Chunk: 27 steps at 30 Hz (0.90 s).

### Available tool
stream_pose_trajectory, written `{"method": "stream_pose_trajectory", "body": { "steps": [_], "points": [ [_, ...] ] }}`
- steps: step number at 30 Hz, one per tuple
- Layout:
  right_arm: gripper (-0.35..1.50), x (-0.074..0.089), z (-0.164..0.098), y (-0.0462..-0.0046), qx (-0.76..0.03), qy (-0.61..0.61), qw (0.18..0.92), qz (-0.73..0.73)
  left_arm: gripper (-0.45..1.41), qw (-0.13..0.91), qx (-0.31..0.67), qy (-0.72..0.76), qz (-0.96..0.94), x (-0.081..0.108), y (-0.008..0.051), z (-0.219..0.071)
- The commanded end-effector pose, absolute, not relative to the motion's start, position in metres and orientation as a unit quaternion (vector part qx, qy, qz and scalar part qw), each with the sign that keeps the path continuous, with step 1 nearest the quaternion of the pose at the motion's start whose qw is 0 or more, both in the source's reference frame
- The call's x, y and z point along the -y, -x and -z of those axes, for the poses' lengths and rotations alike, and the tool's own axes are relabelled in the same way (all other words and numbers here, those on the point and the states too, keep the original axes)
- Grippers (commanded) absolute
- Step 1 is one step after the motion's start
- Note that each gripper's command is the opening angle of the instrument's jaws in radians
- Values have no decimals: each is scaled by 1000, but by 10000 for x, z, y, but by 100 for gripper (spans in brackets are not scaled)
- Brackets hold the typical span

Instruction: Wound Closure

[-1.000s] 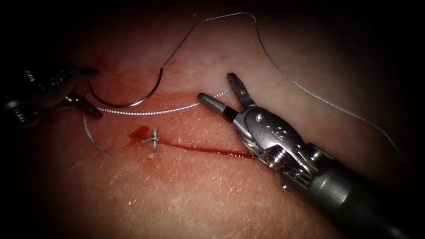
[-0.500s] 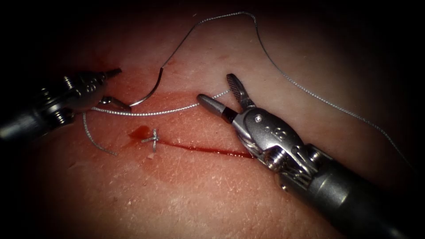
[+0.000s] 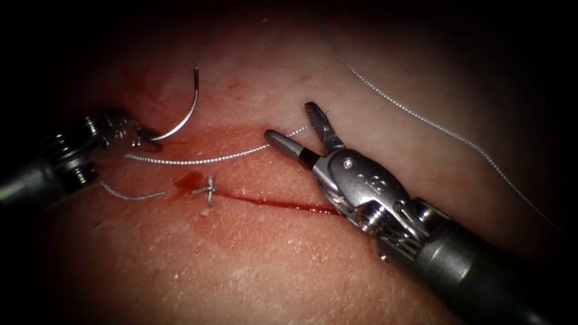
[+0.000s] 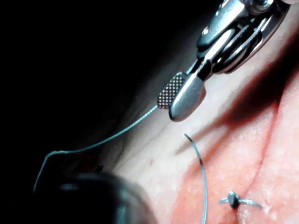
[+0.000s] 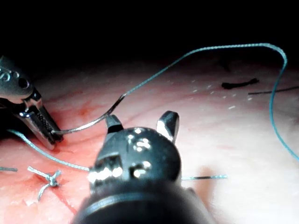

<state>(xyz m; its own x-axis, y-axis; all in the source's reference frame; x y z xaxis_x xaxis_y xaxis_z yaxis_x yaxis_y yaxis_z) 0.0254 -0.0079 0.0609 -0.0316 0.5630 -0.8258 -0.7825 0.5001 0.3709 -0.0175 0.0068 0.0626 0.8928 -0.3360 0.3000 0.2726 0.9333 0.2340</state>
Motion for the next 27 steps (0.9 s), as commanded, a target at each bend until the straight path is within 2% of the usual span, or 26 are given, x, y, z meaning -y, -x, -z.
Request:
{"method": "stream_pose_trajectory", "body": {
  "steps": [1, 5, 9, 11, 12, 15, 21, 27],
  "points": [
    [125, 68, -602, -261, -529, 105, 685, -490, -45, 967, 177, -67, 170, -83, 180, -611],
    [125, 71, -595, -271, -530, 74, 655, -534, -45, 964, 171, 119, 166, -96, 208, -566],
    [106, 72, -568, -304, -523, 24, 597, -608, -45, 977, 99, 169, 90, -43, 298, -586],
    [93, 75, -555, -310, -521, 19, 593, -614, -45, 980, 53, 174, 80, -25, 310, -604],
    [84, 74, -543, -309, -514, 9, 591, -622, -45, 980, -1, 195, 49, -9, 308, -628],
    [84, 74, -542, -304, -489, 0, 602, -631, -45, 974, -36, 205, 92, 3, 307, -641],
    [86, 77, -557, -276, -457, 46, 569, -683, -45, 963, -68, 235, 115, -1, 303, -634],
    [83, 72, -593, -265, -446, 17, 588, -674, -45, 957, -83, 253, 115, -11, 304, -615]
  ]
}}
